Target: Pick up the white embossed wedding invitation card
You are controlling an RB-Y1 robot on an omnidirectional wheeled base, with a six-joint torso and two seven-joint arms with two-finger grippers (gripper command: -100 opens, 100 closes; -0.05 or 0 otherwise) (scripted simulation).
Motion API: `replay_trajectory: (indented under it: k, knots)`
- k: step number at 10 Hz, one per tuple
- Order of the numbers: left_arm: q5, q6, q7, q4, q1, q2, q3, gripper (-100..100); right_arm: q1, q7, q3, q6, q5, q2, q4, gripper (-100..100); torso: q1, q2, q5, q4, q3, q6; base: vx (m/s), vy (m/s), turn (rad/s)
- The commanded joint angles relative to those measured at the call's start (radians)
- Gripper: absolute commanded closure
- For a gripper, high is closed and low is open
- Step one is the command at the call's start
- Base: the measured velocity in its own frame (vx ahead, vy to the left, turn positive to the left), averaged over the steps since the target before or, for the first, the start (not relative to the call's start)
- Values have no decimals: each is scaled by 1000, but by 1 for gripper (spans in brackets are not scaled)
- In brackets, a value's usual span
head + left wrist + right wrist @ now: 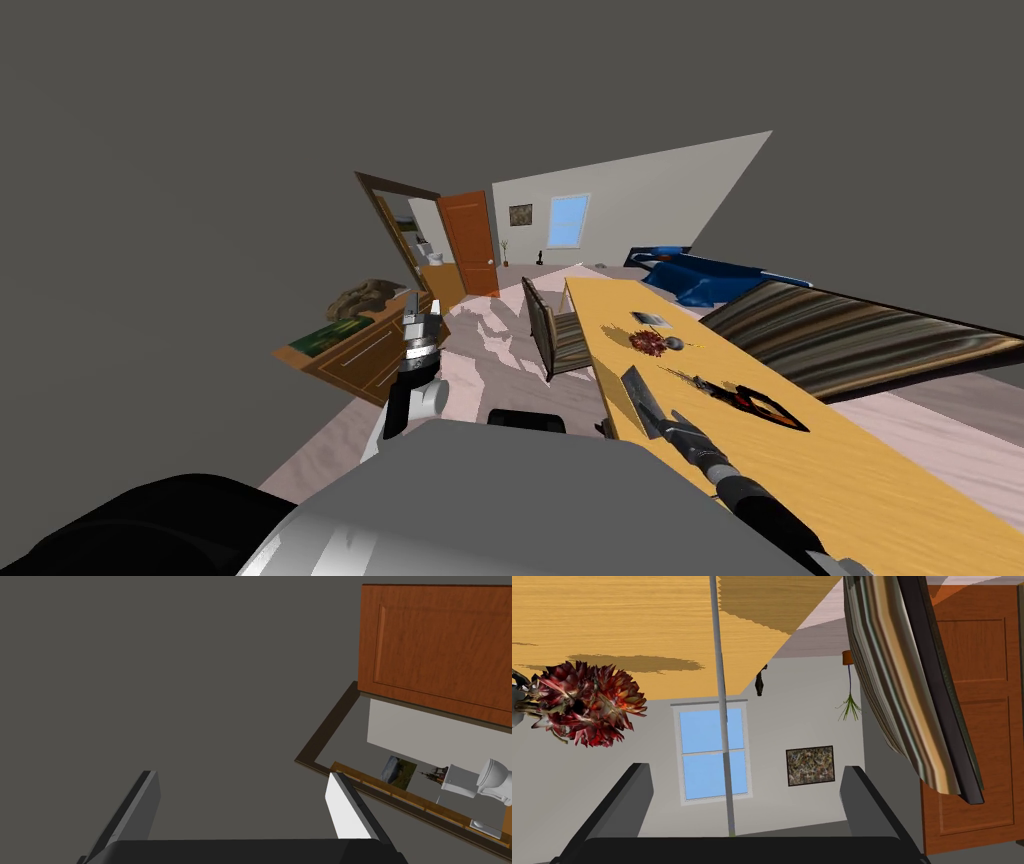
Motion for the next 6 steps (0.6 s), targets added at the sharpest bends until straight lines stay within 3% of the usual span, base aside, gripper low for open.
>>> replay_trajectory:
  k: [1, 3, 6]
  knots:
    - [0, 0, 0, 0, 0, 0, 0, 0, 25, -19, 9, -14, -3, -40, 9, -100, 0, 0, 0, 0, 0, 0, 77, 27, 37]
    - [0, 0, 0, 0, 0, 0, 0, 0, 80, -49, 28, -23, -6, -98, 4, -100, -1, 0, 0, 0, 0, -1, 133, 32, 82]
    - [0, 0, 0, 0, 0, 0, 0, 0, 163, -97, 57, -34, -13, -188, 0, -100, -2, -5, -1, -1, -3, -1, 185, 23, 75]
